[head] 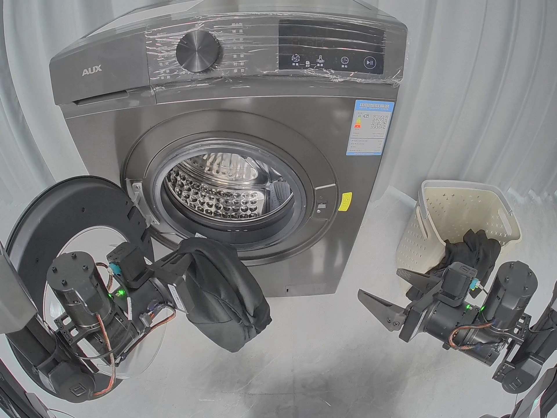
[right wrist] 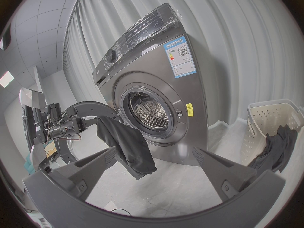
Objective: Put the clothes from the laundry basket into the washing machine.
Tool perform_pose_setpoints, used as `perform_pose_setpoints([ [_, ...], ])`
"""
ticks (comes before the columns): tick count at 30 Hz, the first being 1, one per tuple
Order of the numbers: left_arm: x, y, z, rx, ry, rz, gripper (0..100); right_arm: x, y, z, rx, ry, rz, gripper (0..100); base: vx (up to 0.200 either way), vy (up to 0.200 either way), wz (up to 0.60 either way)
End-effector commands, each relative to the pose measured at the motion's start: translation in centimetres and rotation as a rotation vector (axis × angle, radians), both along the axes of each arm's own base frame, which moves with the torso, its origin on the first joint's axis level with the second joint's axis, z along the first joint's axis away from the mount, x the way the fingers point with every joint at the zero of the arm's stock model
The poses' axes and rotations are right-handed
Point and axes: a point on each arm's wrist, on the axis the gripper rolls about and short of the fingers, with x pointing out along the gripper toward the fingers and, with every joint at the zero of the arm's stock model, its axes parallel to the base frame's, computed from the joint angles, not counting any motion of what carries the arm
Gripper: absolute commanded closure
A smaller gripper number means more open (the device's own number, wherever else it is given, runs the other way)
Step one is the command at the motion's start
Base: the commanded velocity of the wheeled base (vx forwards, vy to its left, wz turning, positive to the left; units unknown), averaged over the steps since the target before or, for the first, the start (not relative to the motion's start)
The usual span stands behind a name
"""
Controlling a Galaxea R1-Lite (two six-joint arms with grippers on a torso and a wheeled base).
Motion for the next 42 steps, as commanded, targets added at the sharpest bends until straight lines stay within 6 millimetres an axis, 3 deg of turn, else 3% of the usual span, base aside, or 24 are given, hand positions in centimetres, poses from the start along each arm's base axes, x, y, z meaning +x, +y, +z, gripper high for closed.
perform_pose_setpoints([
  [1,0.0,0.0,-0.1,0.002,0.006,-0.001,100,0.0,0.0,0.0,0.001,0.001,0.003,0,0.0,0.2,0.0],
  [6,0.0,0.0,-0.2,0.003,0.005,-0.001,100,0.0,0.0,0.0,0.001,0.001,0.003,0,0.0,0.2,0.0],
  [25,0.1,-0.1,-0.7,0.015,0.025,0.001,100,0.0,0.0,-0.1,-0.002,0.004,0.001,0,0.0,0.0,0.0],
  [36,-0.6,-1.1,-0.9,0.023,0.033,-0.045,100,0.0,0.0,-0.1,-0.002,0.004,0.001,0,0.0,0.0,0.0],
  [42,-0.4,-1.3,-1.2,0.031,0.044,-0.047,100,-0.1,0.1,-0.1,0.001,0.004,0.006,0,0.2,0.0,0.0],
])
